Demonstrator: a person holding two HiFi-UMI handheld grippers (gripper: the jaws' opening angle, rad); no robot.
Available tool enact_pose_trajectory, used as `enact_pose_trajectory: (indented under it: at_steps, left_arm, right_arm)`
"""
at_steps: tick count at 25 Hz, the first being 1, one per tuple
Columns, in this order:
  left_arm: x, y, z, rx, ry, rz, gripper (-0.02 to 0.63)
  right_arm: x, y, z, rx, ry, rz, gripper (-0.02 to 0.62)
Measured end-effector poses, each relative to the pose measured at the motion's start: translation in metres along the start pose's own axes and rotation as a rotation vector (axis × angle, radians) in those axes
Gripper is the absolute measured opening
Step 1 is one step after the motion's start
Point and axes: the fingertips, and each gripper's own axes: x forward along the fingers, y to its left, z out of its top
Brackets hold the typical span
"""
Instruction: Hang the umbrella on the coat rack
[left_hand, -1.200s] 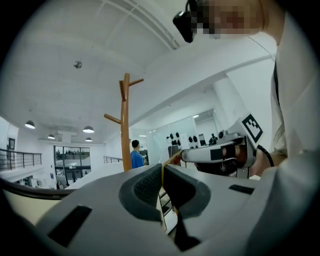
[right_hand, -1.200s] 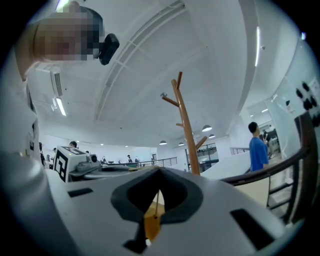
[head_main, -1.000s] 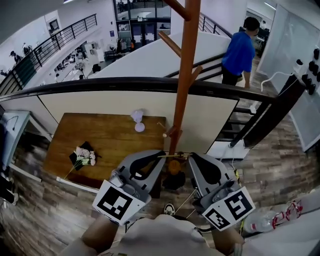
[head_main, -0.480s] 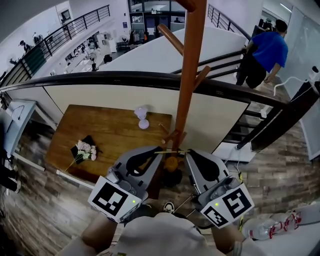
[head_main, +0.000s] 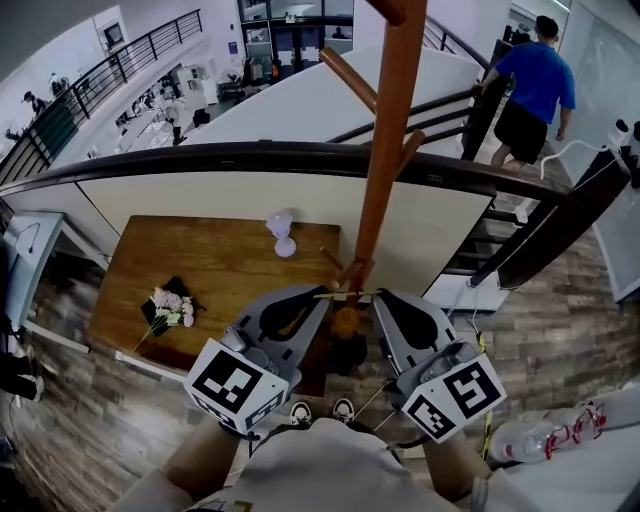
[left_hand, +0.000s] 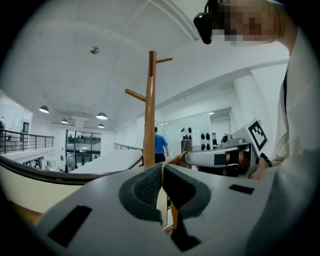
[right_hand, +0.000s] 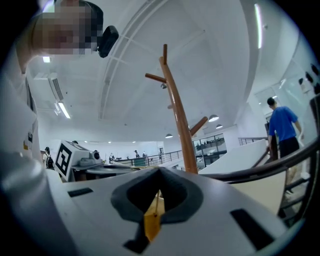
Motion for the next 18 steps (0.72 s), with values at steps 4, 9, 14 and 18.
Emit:
enact_pose_trajectory:
  at_steps: [4,9,14,18]
  left_arm:
    - [0.006,0.011,-0.005,-0.02,0.009,-0.014,0.005]
    - [0.021,0.025,-0.01,-0.046,0.016,-0.026,0.005]
    - [0.04,0.042,-0.028,-0.081,0.04,-0.041,0.005]
    - [0.055,0.05,-0.047,-0.133,0.076,-0.062,0.006]
  right_arm:
    - [0.01,-0.005,-0.004,-0.005,0.01,-0.029,0.005]
    - [0.024,-0.018,-0.007,-0.005,0.023,-0.066,0.005]
    - [0.039,-0.035,-0.022,-0.001,0.051,-0.106,0.005]
    - [0.047,-0.051,-0.042,0.013,0.094,-0.144,0.005]
